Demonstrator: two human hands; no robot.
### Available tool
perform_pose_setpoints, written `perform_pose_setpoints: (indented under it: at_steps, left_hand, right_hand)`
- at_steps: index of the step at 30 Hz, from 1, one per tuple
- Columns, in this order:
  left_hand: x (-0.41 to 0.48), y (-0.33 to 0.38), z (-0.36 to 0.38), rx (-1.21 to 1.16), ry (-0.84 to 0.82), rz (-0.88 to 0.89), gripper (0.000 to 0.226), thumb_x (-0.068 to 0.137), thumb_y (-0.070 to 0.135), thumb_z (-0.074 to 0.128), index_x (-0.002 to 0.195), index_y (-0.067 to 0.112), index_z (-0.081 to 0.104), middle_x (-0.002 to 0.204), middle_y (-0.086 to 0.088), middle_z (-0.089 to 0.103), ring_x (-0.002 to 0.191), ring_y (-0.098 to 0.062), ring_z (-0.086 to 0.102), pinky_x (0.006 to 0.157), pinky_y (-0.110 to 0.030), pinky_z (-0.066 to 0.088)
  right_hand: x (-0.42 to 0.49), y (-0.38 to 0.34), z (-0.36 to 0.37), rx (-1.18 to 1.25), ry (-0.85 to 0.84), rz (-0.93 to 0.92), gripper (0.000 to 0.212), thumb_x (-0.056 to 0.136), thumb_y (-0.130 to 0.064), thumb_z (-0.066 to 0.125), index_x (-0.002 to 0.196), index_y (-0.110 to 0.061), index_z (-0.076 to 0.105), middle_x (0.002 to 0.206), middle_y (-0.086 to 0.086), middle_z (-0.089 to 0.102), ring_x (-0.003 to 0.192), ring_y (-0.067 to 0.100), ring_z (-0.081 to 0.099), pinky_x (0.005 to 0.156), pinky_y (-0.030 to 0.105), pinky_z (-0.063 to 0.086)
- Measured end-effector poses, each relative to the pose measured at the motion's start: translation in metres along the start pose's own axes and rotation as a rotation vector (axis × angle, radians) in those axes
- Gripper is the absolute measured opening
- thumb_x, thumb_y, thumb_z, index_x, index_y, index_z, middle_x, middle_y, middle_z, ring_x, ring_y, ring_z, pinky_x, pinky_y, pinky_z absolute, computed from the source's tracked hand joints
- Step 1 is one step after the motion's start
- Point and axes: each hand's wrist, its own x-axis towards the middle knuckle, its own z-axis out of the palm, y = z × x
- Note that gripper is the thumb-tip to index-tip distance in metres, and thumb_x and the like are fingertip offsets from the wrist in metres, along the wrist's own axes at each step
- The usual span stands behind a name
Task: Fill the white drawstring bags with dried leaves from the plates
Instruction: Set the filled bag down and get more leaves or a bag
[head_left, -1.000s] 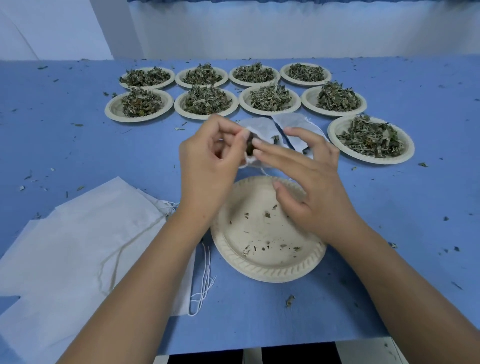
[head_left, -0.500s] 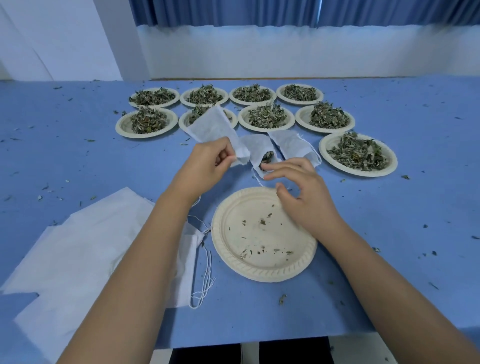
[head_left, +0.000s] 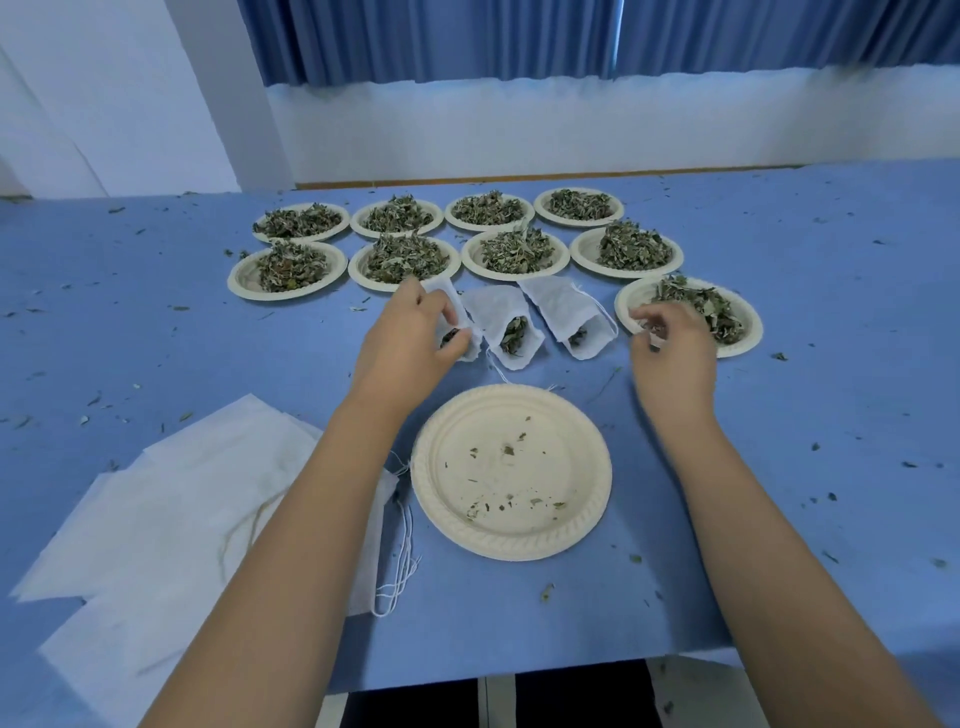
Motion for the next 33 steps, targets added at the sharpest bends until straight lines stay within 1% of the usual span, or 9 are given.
perform_pose_setpoints:
  at_steps: [5,7,10,14,18,21,23,26,33]
  left_hand:
    - [-0.010,0.042,-0.002,-0.001,0.031,0.196,0.009,0.094,0.020,0.060,0.094,0.011,0.061,0.098,0.001,0.043,0.068,-0.009,0.036,0.055,-0.022,0.025]
    - [-0.016,0.056,-0.001,-0.042,0.001,0.242,0.007,0.093,0.017,0.059,0.092,0.011,0.062,0.098,0.002,0.045,0.077,-0.010,0.040,0.059,-0.021,0.030]
    - [-0.026,0.070,0.003,-0.138,-0.056,0.259,0.006,0.093,0.013,0.058,0.092,0.011,0.063,0.100,-0.001,0.048,0.091,-0.015,0.047,0.071,-0.034,0.046]
    - [-0.042,0.076,0.008,-0.359,-0.130,0.154,0.004,0.092,0.011,0.060,0.089,0.013,0.061,0.096,0.002,0.046,0.088,-0.011,0.047,0.084,-0.024,0.042]
    - [-0.049,0.069,-0.003,-0.569,-0.043,-0.057,0.015,0.091,0.005,0.060,0.080,0.016,0.062,0.090,0.005,0.055,0.075,-0.002,0.053,0.071,-0.007,0.041]
    - [-0.052,0.061,-0.016,-0.675,0.032,-0.209,0.021,0.091,0.007,0.058,0.075,0.019,0.064,0.079,0.008,0.066,0.070,0.005,0.058,0.065,-0.006,0.042]
    - [-0.053,0.057,-0.023,-0.733,0.036,-0.266,0.023,0.092,0.007,0.056,0.075,0.020,0.065,0.081,0.003,0.070,0.076,-0.002,0.064,0.071,-0.014,0.050]
    - [-0.054,0.057,-0.032,-0.853,0.018,-0.357,0.018,0.094,0.009,0.056,0.080,0.013,0.067,0.081,-0.003,0.071,0.074,-0.014,0.067,0.074,-0.024,0.055]
    - [-0.060,0.049,-0.050,-0.861,-0.113,-0.502,0.032,0.095,0.025,0.062,0.083,-0.004,0.068,0.061,-0.008,0.065,0.051,-0.015,0.063,0.058,-0.022,0.058]
  right_hand:
    - [0.008,0.024,0.002,-0.421,-0.155,0.126,0.045,0.084,0.007,0.051,0.128,-0.005,0.056,0.129,0.014,0.055,0.123,0.032,0.043,0.102,0.035,0.022]
    - [0.009,0.026,0.002,-0.446,-0.200,0.121,0.046,0.083,0.008,0.052,0.126,-0.008,0.059,0.126,0.013,0.056,0.121,0.031,0.045,0.100,0.034,0.022]
    - [0.008,0.025,-0.002,-0.415,-0.211,0.106,0.042,0.080,0.013,0.052,0.115,-0.006,0.066,0.116,0.013,0.060,0.113,0.032,0.051,0.099,0.038,0.032]
    - [0.002,0.020,-0.008,-0.375,-0.172,0.058,0.043,0.077,0.019,0.047,0.109,0.000,0.069,0.113,0.018,0.062,0.109,0.031,0.053,0.080,0.031,0.041]
    - [-0.010,0.008,-0.021,-0.264,-0.084,-0.004,0.044,0.075,0.024,0.042,0.103,0.005,0.069,0.108,0.021,0.060,0.109,0.034,0.050,0.080,0.024,0.034]
    - [-0.029,-0.005,-0.031,-0.218,-0.004,-0.063,0.042,0.075,0.024,0.043,0.103,0.005,0.068,0.100,0.018,0.057,0.102,0.032,0.050,0.079,0.025,0.035]
    - [-0.040,-0.022,-0.036,-0.176,0.012,-0.111,0.038,0.076,0.022,0.047,0.101,0.002,0.069,0.096,0.013,0.056,0.098,0.030,0.051,0.079,0.029,0.039]
    - [-0.052,-0.053,-0.034,-0.109,-0.048,-0.192,0.035,0.073,0.020,0.051,0.094,0.000,0.070,0.093,0.012,0.059,0.094,0.028,0.053,0.080,0.037,0.045]
    - [-0.098,-0.102,-0.016,-0.131,-0.322,-0.337,0.020,0.076,0.010,0.061,0.087,-0.005,0.069,0.093,0.007,0.060,0.093,0.024,0.054,0.076,0.034,0.043]
